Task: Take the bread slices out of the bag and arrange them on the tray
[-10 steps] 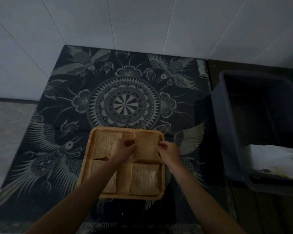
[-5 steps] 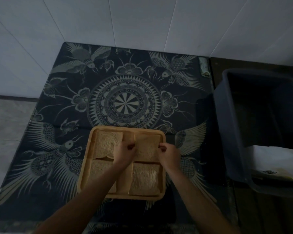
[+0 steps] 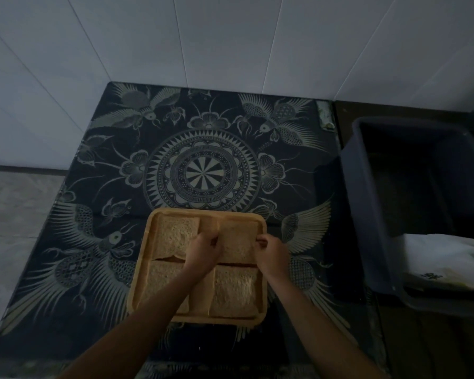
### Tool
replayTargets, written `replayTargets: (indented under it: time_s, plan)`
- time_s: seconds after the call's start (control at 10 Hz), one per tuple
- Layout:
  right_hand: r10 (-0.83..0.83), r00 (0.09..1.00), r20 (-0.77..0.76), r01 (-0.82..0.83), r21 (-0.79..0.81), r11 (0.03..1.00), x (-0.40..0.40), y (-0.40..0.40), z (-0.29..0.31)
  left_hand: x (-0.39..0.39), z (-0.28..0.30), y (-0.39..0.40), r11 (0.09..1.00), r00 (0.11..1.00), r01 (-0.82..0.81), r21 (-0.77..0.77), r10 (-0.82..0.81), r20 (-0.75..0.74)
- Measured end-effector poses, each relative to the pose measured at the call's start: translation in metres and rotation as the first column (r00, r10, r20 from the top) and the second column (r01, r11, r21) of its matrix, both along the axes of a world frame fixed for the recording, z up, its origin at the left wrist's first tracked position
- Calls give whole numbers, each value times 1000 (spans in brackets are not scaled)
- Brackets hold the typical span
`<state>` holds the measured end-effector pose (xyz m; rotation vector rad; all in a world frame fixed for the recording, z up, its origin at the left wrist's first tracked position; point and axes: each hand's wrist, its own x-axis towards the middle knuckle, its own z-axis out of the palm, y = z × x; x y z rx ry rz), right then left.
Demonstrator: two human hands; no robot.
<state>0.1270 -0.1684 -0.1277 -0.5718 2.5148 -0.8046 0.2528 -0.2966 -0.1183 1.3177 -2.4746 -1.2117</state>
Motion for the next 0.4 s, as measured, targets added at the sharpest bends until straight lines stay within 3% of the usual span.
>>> replayTargets:
  time_s: [0.1, 0.3, 0.4]
  plan:
    - [20, 1000, 20, -19, -46, 999, -1, 6, 7, 1, 2, 4, 999, 999, 46, -27, -45, 20]
    - [183, 972, -147, -198, -96, 975, -12, 20, 29, 11, 21, 11, 990, 992, 124, -73, -121, 35]
    - [269, 924, -272, -314, -139, 939, -19, 26, 42, 13, 38, 8, 971, 984, 161, -174, -172, -47]
